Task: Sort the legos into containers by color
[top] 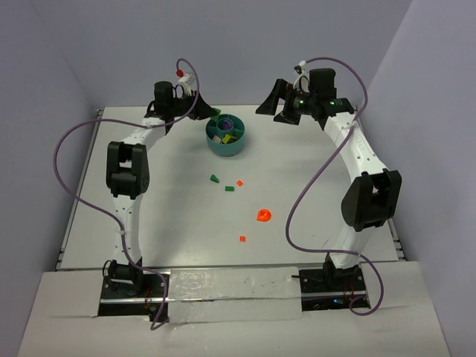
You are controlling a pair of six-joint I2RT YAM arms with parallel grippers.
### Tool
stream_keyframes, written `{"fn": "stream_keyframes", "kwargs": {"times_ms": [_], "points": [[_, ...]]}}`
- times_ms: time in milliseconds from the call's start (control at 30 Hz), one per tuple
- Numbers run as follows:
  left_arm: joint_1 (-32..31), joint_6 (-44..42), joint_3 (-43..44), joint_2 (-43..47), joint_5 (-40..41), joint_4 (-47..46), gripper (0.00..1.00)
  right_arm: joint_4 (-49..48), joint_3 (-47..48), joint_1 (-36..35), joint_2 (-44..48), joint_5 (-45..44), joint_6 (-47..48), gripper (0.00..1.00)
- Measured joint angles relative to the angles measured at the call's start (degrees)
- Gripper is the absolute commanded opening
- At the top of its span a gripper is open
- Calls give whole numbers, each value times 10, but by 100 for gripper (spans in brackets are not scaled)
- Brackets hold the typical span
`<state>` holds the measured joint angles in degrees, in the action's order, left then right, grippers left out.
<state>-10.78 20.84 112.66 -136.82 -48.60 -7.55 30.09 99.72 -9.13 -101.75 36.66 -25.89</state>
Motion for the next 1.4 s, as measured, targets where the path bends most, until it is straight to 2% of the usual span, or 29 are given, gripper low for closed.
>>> {"fn": "stream_keyframes", "kwargs": {"times_ms": [267, 333, 600, 767, 833, 967, 1100, 1267, 1400], "points": [[-1, 0, 16, -17, 5, 5, 72, -2, -8, 0, 0, 4, -2, 100], [-1, 0, 16, -17, 7, 5, 74, -2, -9, 0, -1, 4, -2, 100], [1, -9, 16, -12, 27, 17, 75, -3, -9, 0, -1, 5, -2, 100], [17, -81, -12, 58, 16, 74, 72, -3, -9, 0, -1, 5, 5, 100], [28, -158, -43, 119, -4, 133, 71, -3, -10, 1, -1, 9, 18, 100], [40, -383, -89, 249, -40, 299, 67, 2, -24, 3, 3, 11, 52, 100], [15, -623, -151, 336, -54, 469, 68, 20, -40, 9, 9, 9, 89, 100], [-42, -843, -244, 331, -40, 628, 67, 43, -47, 29, 16, 10, 123, 100], [-72, -933, -259, 287, -22, 680, 63, 52, -53, 43, 29, 9, 140, 100]]}}
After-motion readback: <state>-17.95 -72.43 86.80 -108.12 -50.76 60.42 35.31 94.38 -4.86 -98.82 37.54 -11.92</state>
